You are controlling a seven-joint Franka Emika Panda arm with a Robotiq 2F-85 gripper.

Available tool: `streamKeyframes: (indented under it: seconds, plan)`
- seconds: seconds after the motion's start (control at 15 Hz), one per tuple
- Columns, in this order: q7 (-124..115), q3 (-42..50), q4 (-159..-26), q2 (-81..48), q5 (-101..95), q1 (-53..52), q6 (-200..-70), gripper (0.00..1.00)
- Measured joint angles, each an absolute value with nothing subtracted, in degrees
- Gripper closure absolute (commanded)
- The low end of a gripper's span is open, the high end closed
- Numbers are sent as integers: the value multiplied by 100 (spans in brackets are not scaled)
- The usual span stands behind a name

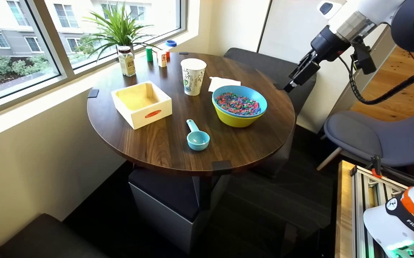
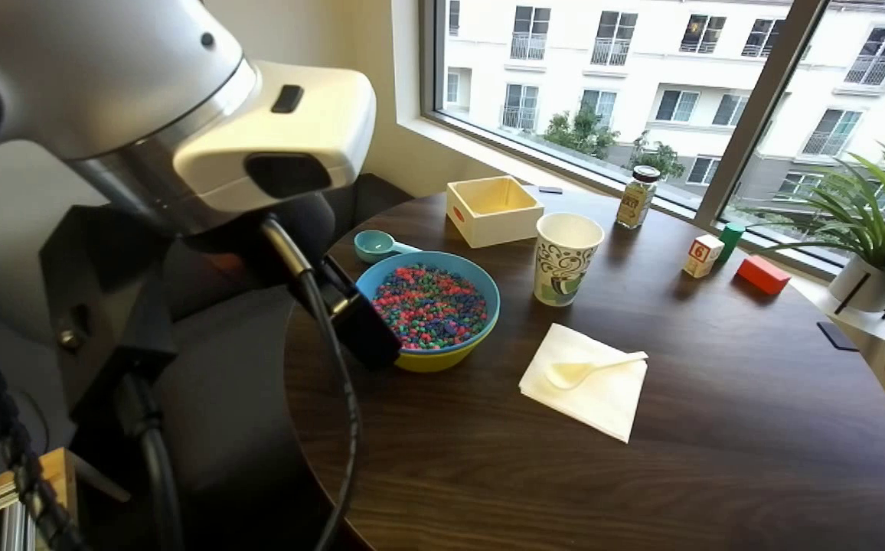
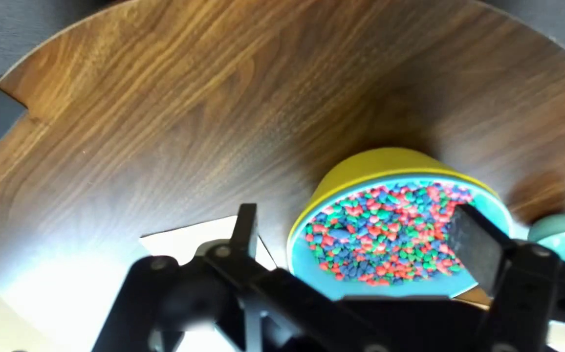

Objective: Pick up some of the substance from the blue bowl and put it onto the white spoon to the right of the bowls

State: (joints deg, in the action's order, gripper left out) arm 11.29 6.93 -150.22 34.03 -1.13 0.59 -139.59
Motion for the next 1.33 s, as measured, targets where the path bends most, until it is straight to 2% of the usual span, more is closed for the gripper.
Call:
streamKeyframes:
  seconds: [0.33,0.87,1.33]
  plan:
    - [223,225,-14788,2760,-38,34,-14491,0]
    - [237,256,-14767,2776,-51,56,-14525,0]
    - [481,340,-14584,2222,116,-102,-15162,0]
